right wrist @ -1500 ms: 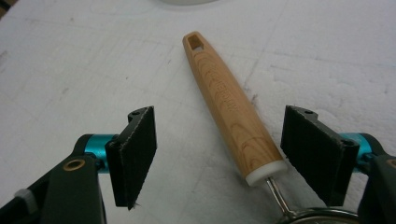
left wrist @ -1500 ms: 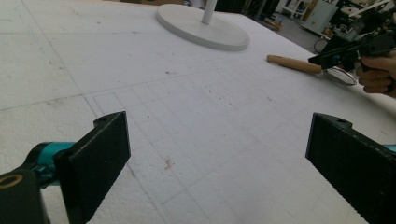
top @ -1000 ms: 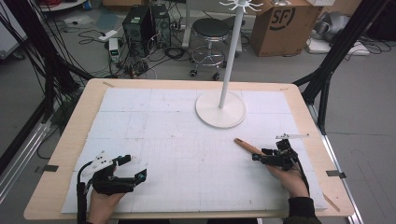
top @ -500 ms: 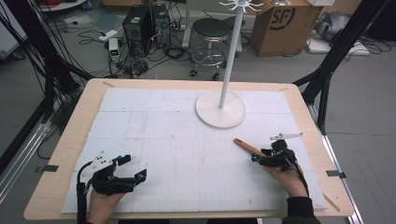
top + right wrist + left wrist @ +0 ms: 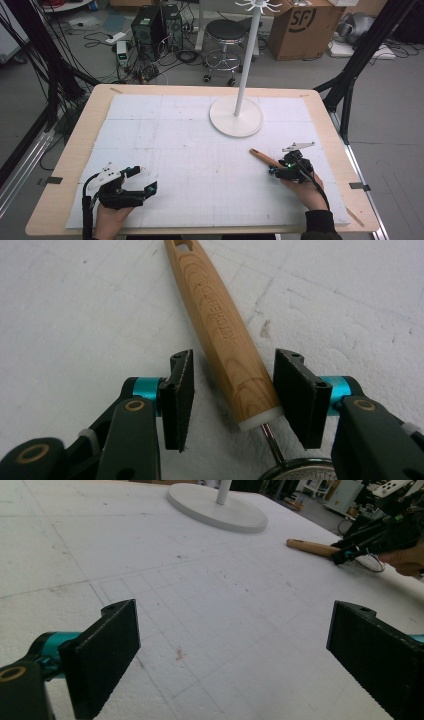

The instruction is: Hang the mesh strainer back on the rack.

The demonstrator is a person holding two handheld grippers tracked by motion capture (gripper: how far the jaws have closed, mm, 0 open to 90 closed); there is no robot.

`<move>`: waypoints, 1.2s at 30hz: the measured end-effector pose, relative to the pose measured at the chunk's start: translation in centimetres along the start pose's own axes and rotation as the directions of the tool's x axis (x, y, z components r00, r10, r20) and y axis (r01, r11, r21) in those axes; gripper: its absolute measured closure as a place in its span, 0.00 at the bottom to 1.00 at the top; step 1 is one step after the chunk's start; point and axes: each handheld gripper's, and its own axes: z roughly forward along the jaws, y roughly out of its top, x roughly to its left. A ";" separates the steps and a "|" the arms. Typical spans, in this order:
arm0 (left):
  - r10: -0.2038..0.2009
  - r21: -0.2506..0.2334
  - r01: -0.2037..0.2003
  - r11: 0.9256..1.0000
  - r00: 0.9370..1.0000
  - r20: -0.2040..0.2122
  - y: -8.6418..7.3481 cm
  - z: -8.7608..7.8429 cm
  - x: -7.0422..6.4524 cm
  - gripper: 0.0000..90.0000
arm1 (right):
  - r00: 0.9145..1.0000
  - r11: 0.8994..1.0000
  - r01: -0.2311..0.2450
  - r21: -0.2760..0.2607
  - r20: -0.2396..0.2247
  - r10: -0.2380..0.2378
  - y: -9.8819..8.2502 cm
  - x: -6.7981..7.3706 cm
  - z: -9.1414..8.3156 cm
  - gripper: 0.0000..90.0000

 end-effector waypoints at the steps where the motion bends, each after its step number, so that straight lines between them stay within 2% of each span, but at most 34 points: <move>1: -0.001 -0.001 0.001 1.000 1.000 -0.002 0.0 0.0 0.0 0.08 | 1.000 1.000 0.010 0.009 0.002 -0.010 0.1 0.0 0.0 0.56; 6: -0.004 -0.009 0.004 1.000 1.000 -0.008 0.0 -0.3 0.1 0.08 | 0.998 0.997 0.059 0.039 -0.023 -0.059 0.4 -0.3 -0.1 0.58; 9: -0.007 -0.012 0.006 1.000 1.000 -0.012 -0.1 -0.5 0.2 0.08 | 0.997 0.997 0.070 0.039 -0.034 -0.068 0.4 -0.4 -0.1 0.59; 13: -0.008 -0.005 0.008 1.000 1.000 -0.012 -0.1 -0.5 0.2 0.08 | 0.995 0.993 0.095 0.063 -0.027 -0.093 0.7 -0.2 0.0 0.61; 15: -0.005 -0.006 0.005 1.000 1.000 -0.011 -0.1 -0.5 0.1 0.08 | 0.993 0.988 0.120 0.097 -0.024 -0.118 1.2 0.0 0.0 0.66; 16: -0.003 -0.006 0.003 1.000 1.000 -0.010 -0.1 -0.5 0.1 0.08 | 0.989 0.979 0.147 0.138 -0.028 -0.145 1.8 0.5 0.0 0.74; 17: -0.002 -0.005 0.002 1.000 1.000 -0.012 -0.2 -0.5 0.1 0.08 | 0.989 0.979 0.147 0.138 -0.028 -0.145 1.8 0.5 0.0 0.74; 20: -0.007 -0.006 0.007 1.000 1.000 -0.012 -0.2 -0.6 0.2 0.08 | 0.987 0.968 0.163 0.191 -0.025 -0.161 2.5 0.8 0.2 0.75; 22: -0.007 -0.009 0.007 1.000 1.000 -0.012 -0.2 -0.6 0.3 0.09 | 0.989 0.965 0.145 0.217 -0.029 -0.142 2.8 0.9 0.2 0.75; 24: -0.004 -0.009 0.004 1.000 1.000 -0.012 -0.2 -0.6 0.2 0.09 | 0.989 0.963 0.145 0.226 -0.027 -0.143 2.9 0.9 0.3 0.75; 26: -0.004 -0.006 0.004 1.000 1.000 -0.009 -0.2 -0.5 0.2 0.09 | 0.989 0.952 0.141 0.272 0.009 -0.149 3.5 1.5 0.5 0.75; 30: -0.002 -0.004 0.002 1.000 1.000 -0.004 -0.2 -0.4 0.1 0.09 | 0.992 0.945 0.118 0.305 0.016 -0.128 3.9 1.6 0.7 0.75; 33: -0.006 -0.008 0.006 1.000 1.000 -0.005 -0.1 -0.4 0.1 0.09 | 0.994 0.944 0.103 0.312 -0.002 -0.108 4.1 1.3 0.8 0.75; 36: -0.007 -0.009 0.007 1.000 1.000 -0.002 -0.1 -0.4 0.1 0.09 | 0.994 0.944 0.108 0.312 -0.012 -0.110 4.0 1.1 0.8 0.75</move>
